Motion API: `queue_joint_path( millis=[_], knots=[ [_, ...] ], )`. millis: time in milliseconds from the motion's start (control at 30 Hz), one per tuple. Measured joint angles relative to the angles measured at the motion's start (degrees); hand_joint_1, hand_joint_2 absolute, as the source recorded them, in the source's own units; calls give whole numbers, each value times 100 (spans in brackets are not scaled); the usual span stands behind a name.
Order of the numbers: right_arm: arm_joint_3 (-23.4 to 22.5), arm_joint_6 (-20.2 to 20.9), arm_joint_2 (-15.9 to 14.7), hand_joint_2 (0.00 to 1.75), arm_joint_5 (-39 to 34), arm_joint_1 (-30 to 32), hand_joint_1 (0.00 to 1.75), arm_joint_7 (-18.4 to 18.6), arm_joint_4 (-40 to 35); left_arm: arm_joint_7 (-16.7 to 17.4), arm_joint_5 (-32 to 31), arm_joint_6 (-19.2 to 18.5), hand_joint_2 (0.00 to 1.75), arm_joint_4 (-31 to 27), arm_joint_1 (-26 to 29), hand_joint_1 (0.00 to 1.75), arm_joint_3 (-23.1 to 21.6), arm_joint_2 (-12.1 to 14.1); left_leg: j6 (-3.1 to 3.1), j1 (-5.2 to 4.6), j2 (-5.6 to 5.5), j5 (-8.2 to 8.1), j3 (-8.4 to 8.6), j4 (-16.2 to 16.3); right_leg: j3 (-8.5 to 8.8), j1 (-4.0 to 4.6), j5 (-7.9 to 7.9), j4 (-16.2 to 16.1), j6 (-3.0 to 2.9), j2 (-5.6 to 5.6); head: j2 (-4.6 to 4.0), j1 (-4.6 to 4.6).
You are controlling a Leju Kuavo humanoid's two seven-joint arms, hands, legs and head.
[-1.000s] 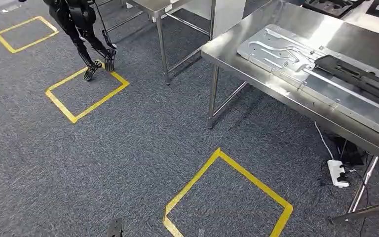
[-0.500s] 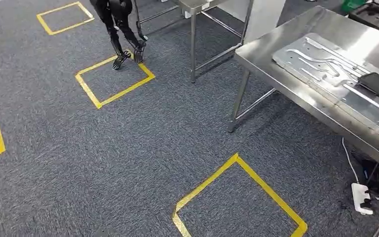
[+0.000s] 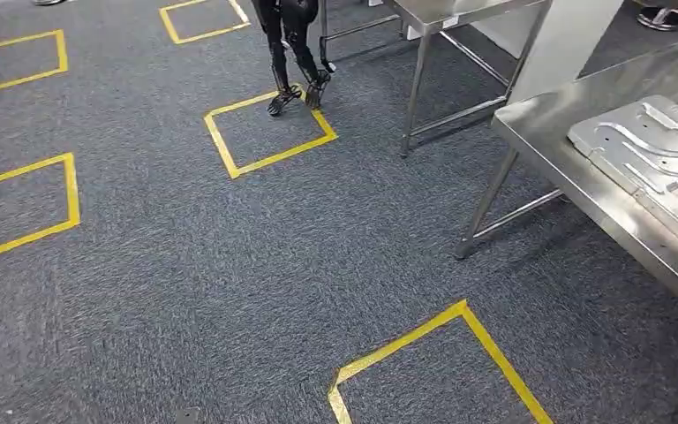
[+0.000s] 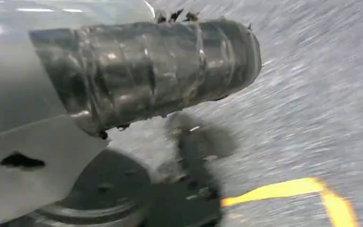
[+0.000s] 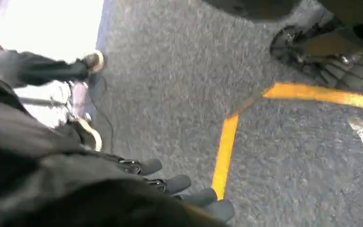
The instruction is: Take the parts from the cabinet and place them on the table.
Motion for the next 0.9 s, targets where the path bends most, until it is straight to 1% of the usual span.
queue_joint_path(
  millis=[33,67,100,133,167,200,233,267,300,333,367,400,433,467,500,533,567,600,633,667,700,733,767,800,833,867,900],
  knots=[
    [0,-121,8,0,-54,-5,0,-234,0,210,-30,-143,0,2,13,0,-2,17,-29,-23,313,-72,-23,112,26,9,12,-18,-25,-63,0,-13],
    [0,-219,31,0,-90,-6,0,-448,-4,380,-37,-322,0,2,8,0,-2,28,-67,-27,587,-247,-171,393,31,12,9,-26,-62,-117,0,-72],
    [0,-319,56,0,-96,-5,0,-600,-4,515,-61,-512,0,2,-7,0,-2,57,-105,-7,720,-467,-397,829,31,29,-2,-25,-77,-201,0,-65],
    [2,-376,79,0,-43,1,0,-642,-4,585,-116,-601,0,2,-21,0,-4,81,-132,11,776,-640,-610,1233,38,36,-14,-24,-89,-283,0,-68],
    [22,-406,96,0,84,3,0,-642,-4,672,-207,-675,0,2,-23,0,-22,109,-154,27,807,-780,-825,1624,43,42,-29,-21,-96,-380,0,-68],
    [46,-417,114,0,177,10,0,-644,-4,701,-271,-704,0,2,-29,0,-42,138,-172,42,824,-760,-922,1778,52,43,-42,-20,-95,-473,0,-68],
    [66,-409,129,0,186,14,0,-661,-2,703,-328,-728,0,2,-27,0,-74,166,-175,50,840,-631,-867,1660,68,42,-56,-20,-88,-538,0,-68],
    [72,-387,157,0,95,17,0,-705,-4,697,-375,-738,0,2,-23,0,-103,203,-169,52,871,-368,-647,1236,95,42,-77,-20,-79,-618,0,-70],
    [72,-360,179,0,-49,13,0,-734,-4,679,-417,-738,0,2,-18,0,-112,236,-147,51,931,-101,-354,686,128,40,-99,-20,-65,-678,0,-70],
    [72,-323,188,0,-158,5,0,-738,-4,655,-459,-734,0,2,-21,0,-116,267,-107,41,1100,98,-75,182,163,44,-121,-21,-43,-731,0,-72],
    [72,-269,188,0,-212,1,0,-719,-4,640,-495,-719,0,2,-38,0,-120,282,-52,-23,1336,18,2,0,179,73,-142,-23,-12,-768,0,-66],
    [72,-185,186,0,-243,-9,0,-655,-4,626,-567,-695,0,2,-51,0,-127,304,-26,-34,1259,49,24,-23,194,87,-159,-28,25,-821,0,-55],
    [72,-104,186,0,-247,-17,0,-554,-4,665,-687,-686,0,2,-54,0,-174,314,-4,-43,1207,42,2,0,208,81,-160,-41,55,-860,0,-70],
    [72,-13,186,0,-225,-26,0,-433,-4,761,-850,-731,0,2,-52,0,-268,349,18,-52,1137,33,-27,1,240,77,-157,-78,90,-922,0,-59],
    [72,46,186,0,-183,-28,0,-364,-4,885,-971,-811,0,2,-53,0,-357,374,50,-53,1076,52,-23,-55,289,104,-174,-100,125,-976,0,-70],
    [74,114,181,0,-133,-34,0,-303,-4,977,-1078,-898,0,2,-53,0,-451,391,91,37,1003,103,98,-143,285,54,-228,-62,163,-843,0,-52],
    [81,169,175,0,-85,-35,0,-253,-4,1007,-1139,-962,0,4,-49,0,-525,406,104,22,957,106,125,-187,237,67,-326,79,176,-519,0,-6],
    [96,219,175,0,-74,-41,0,-211,-4,1016,-1176,-996,0,4,-62,0,-573,419,156,14,914,121,125,-188,57,56,-530,450,166,-313,0,9],
    [111,267,175,0,-70,-40,0,-157,-2,1013,-1176,-1012,0,4,-83,0,-603,422,174,11,838,120,113,-185,-171,62,-736,894,168,-237,0,26],
    [122,287,173,0,-57,-23,0,-126,-2,1016,-1176,-1012,0,4,-97,0,-632,424,187,-2,760,113,109,-182,-414,67,-898,1343,175,-211,0,28],
    [140,310,173,0,-11,-7,0,-91,-2,1050,-1171,-1009,0,4,-103,0,-680,428,196,-8,667,106,110,-168,-584,66,-934,1619,180,-208,0,24],
    [171,348,173,0,48,5,0,-69,0,1105,-1171,-1007,0,4,-103,0,-726,432,202,-8,569,99,110,-148,-621,64,-816,1608,180,-207,0,26],
    [203,398,173,0,136,8,0,-58,0,1164,-1176,-1009,0,4,-101,0,-778,437,190,-7,475,81,115,-121,-534,59,-574,1329,176,-200,0,31],
    [236,433,168,0,216,3,0,-54,0,1212,-1189,-1020,0,4,-99,0,-815,441,174,-3,384,63,119,-89,-349,46,-267,857,167,-169,0,28],
    [273,457,162,0,267,-2,0,-54,0,1236,-1209,-1027,0,4,-98,0,-833,443,153,1,307,36,115,-44,-141,25,15,343,160,-11,0,31],
    [308,481,149,0,299,0,0,-52,2,1247,-1230,-1031,0,4,-101,0,-857,448,122,-1,246,15,85,-6,-63,7,-70,165,131,278,0,29],
    [349,485,146,0,308,5,0,-52,2,1267,-1233,-1033,0,4,-130,0,-898,454,85,-23,186,-9,30,68,-57,-2,-83,63,134,315,0,20]
  ],
)
